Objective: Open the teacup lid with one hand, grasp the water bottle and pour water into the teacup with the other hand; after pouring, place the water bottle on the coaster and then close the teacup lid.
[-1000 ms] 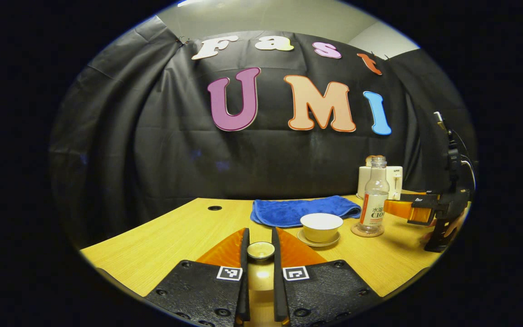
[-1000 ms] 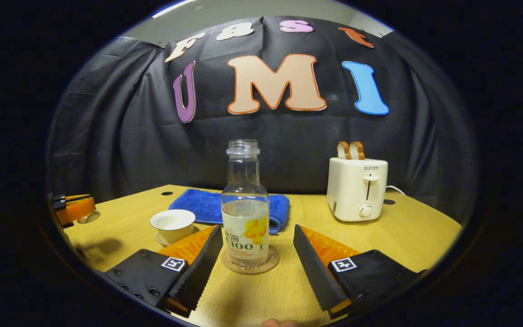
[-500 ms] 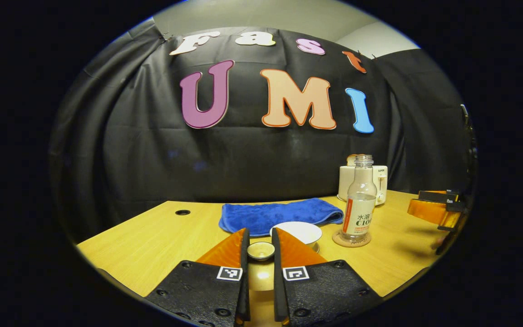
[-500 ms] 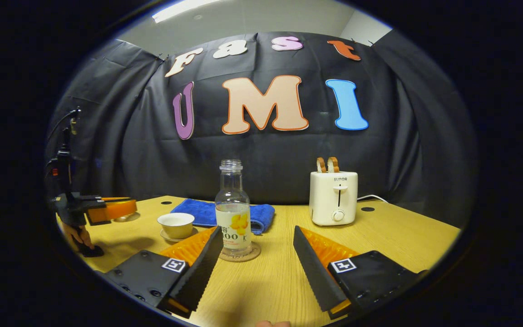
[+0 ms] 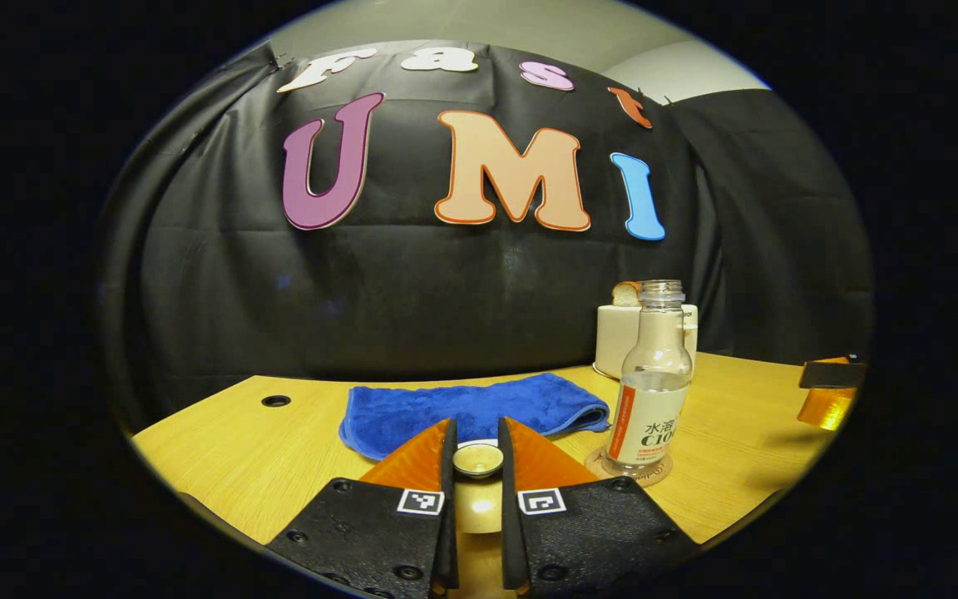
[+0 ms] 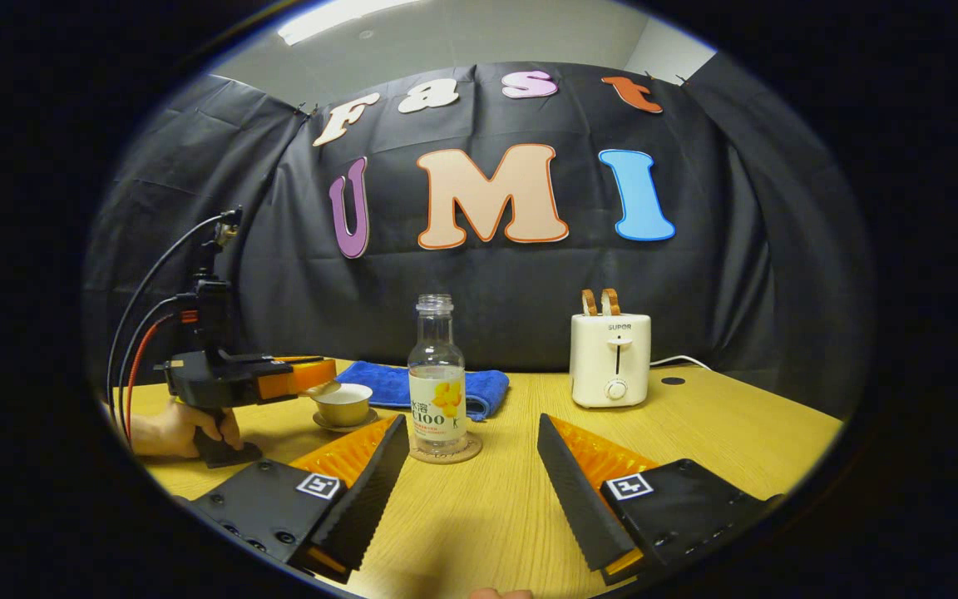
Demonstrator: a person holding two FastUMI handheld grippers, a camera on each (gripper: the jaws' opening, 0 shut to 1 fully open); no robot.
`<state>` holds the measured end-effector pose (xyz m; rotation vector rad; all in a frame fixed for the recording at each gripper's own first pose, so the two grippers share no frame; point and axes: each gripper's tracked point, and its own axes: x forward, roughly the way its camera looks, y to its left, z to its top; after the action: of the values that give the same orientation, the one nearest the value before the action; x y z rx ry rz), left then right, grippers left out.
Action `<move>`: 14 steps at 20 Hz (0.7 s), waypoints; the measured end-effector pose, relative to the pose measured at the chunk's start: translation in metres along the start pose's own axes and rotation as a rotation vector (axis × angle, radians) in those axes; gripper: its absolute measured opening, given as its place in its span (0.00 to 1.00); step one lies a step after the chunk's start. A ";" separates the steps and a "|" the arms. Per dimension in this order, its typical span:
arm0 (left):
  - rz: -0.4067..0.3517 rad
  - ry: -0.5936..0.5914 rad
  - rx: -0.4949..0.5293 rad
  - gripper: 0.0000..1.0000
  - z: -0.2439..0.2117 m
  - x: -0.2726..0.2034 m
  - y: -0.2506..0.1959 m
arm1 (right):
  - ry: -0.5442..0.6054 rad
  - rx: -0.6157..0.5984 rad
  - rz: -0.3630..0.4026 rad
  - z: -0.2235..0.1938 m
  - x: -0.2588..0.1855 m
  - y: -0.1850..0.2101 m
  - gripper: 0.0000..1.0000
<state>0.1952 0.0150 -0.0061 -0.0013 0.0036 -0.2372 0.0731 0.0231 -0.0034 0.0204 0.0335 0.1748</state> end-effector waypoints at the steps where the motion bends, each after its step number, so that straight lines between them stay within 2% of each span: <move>1: -0.002 -0.003 0.000 0.18 0.000 0.003 -0.001 | 0.001 0.000 0.002 0.000 -0.001 0.000 0.95; 7: 0.004 0.034 0.016 0.18 -0.006 0.024 -0.002 | 0.003 0.000 0.002 0.001 -0.001 -0.001 0.99; 8: 0.003 0.049 0.026 0.18 -0.009 0.025 -0.004 | 0.003 0.000 0.003 0.001 -0.002 0.000 0.95; 9: -0.001 0.063 0.038 0.18 -0.010 0.026 -0.006 | 0.003 0.000 0.003 0.001 -0.001 -0.001 0.99; 13: 0.014 0.105 0.077 0.18 -0.015 0.030 -0.006 | 0.004 0.000 0.003 0.001 -0.002 -0.001 0.95; 14: 0.018 0.116 0.088 0.18 -0.018 0.030 -0.006 | 0.004 0.000 0.005 0.002 -0.003 0.000 0.99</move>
<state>0.2232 0.0016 -0.0238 0.1005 0.1090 -0.2189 0.0700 0.0221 -0.0016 0.0202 0.0377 0.1797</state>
